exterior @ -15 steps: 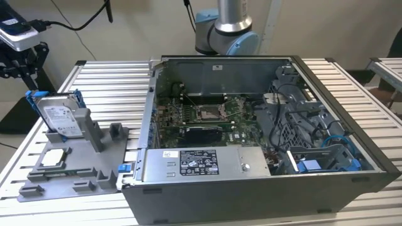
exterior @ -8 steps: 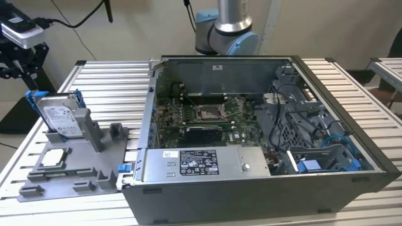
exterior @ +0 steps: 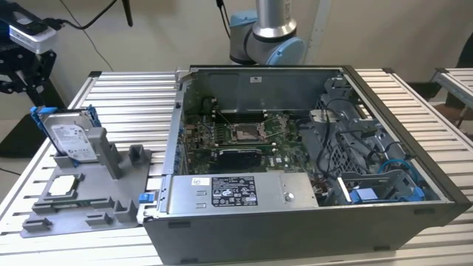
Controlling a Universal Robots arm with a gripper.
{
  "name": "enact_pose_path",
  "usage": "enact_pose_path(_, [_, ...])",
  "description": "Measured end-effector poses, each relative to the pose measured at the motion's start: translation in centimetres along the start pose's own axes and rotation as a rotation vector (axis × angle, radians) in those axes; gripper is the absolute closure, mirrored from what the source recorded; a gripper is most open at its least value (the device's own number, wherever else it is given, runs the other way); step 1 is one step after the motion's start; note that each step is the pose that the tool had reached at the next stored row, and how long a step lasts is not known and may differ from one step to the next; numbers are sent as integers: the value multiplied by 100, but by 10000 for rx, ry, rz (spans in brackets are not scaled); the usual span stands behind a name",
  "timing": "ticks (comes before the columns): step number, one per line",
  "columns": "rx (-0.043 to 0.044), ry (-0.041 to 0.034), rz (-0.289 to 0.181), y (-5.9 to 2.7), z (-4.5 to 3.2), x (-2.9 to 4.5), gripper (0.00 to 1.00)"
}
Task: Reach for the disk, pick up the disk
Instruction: 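Pick up the disk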
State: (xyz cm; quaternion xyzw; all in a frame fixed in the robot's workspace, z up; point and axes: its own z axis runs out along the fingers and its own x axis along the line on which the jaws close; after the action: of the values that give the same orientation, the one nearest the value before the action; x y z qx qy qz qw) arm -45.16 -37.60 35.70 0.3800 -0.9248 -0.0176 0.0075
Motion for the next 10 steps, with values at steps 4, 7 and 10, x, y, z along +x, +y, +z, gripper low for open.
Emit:
enact_pose_path(4, [0,28,-717,0,0,0,100])
enact_pose_path(7, [1,50,-1279,0,0,0,100])
enact_pose_path(10, [1,69,-1818,0,0,0,100])
